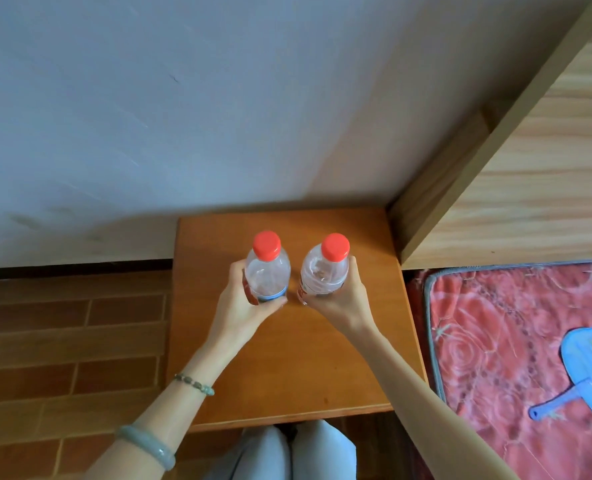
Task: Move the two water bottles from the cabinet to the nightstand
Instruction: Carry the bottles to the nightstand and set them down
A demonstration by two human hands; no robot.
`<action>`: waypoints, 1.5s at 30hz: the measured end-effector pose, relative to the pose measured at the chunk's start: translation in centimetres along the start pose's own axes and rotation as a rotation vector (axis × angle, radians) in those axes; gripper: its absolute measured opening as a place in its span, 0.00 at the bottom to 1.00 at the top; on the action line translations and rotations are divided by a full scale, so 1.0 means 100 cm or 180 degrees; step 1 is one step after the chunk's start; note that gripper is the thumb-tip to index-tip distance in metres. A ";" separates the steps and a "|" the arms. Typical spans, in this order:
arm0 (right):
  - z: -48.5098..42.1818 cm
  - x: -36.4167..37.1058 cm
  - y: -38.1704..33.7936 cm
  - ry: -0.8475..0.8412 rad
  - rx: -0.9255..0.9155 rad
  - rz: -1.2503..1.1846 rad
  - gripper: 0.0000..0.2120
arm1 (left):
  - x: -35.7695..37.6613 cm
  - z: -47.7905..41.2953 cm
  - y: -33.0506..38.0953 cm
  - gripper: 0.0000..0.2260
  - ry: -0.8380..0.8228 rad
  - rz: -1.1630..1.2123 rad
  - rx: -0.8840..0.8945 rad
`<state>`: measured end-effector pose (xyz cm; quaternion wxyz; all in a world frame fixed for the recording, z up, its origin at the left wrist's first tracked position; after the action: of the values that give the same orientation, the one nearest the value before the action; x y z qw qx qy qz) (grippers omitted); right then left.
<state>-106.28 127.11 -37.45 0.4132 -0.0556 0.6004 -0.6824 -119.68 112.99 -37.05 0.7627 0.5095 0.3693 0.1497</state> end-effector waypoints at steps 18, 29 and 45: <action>0.033 -0.031 -0.065 -0.0380 -0.0328 0.0202 0.45 | -0.035 0.028 0.053 0.37 -0.0109 -0.0565 0.0018; 0.094 -0.106 -0.253 -0.0677 -0.0974 0.1199 0.43 | -0.122 0.076 0.249 0.40 0.0148 -0.2210 0.0897; 0.175 -0.094 -0.455 -0.0582 -0.2467 0.2309 0.43 | -0.261 0.164 0.365 0.44 0.1160 -0.3357 0.0964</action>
<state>-112.73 116.69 10.64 0.6221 -0.0522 0.7505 -0.2168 -120.42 102.19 9.45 0.5768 0.3261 0.7160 -0.2199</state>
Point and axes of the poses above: each hand's wrist, its own z-axis away from the middle knuckle, its own x-axis out of the palm, y = z × x, the point moved 8 cm from there along -z, towards the middle knuckle, and after that the axes turned 1 degree about -z, right-handed, at the moved point
